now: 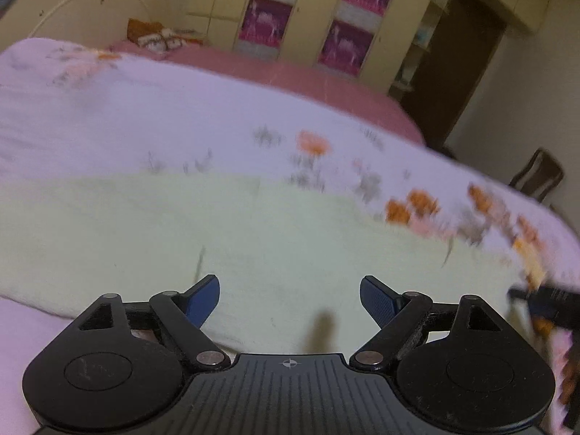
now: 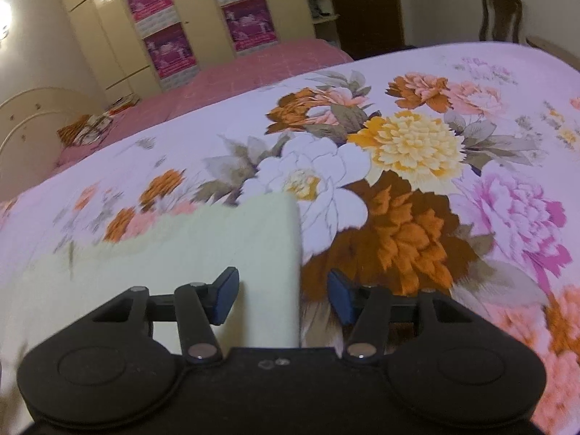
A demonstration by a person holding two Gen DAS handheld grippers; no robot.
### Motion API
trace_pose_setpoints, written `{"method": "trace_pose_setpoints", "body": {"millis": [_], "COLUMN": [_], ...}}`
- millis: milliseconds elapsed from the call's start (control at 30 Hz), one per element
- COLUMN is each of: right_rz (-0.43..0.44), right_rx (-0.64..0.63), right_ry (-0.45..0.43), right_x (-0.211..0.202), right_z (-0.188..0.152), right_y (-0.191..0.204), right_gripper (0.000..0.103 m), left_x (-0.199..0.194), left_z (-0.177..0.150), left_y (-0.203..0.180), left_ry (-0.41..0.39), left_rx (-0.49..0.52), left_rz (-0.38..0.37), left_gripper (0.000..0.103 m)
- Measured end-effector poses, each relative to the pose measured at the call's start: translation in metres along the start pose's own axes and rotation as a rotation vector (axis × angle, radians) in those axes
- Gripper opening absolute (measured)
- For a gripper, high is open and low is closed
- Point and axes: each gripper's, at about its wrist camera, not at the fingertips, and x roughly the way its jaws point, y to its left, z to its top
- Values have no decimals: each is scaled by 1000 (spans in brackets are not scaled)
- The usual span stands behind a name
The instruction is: Fold small clothes
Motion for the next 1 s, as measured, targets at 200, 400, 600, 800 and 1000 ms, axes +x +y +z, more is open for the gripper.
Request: {"method": "trace_pose_setpoints", "body": {"millis": [200,400,600,800,1000], "right_rz": [25,-63,-24,-89,-61], "right_rx": [0,-73,-116,-238,-181], "right_ry": [9,-32,-132,-67,-63], "right_x": [15,16,-10,22,-5], "right_z": [11,6,13,0,3], "right_y": [4,4,25,31,46], "right_gripper": [8,8,25,20,25], "left_x": [15,7,14,27,13], "left_z": [-9,-6,-4,-4,0], "left_y": [-1,-2,-4,-2,3], "left_ry": [-4,-3,-17,-15,38], "left_rx": [45,74,51,111,90], "left_rz": [45,51,65,118,91], "left_gripper": [85,85,85,85,87]}}
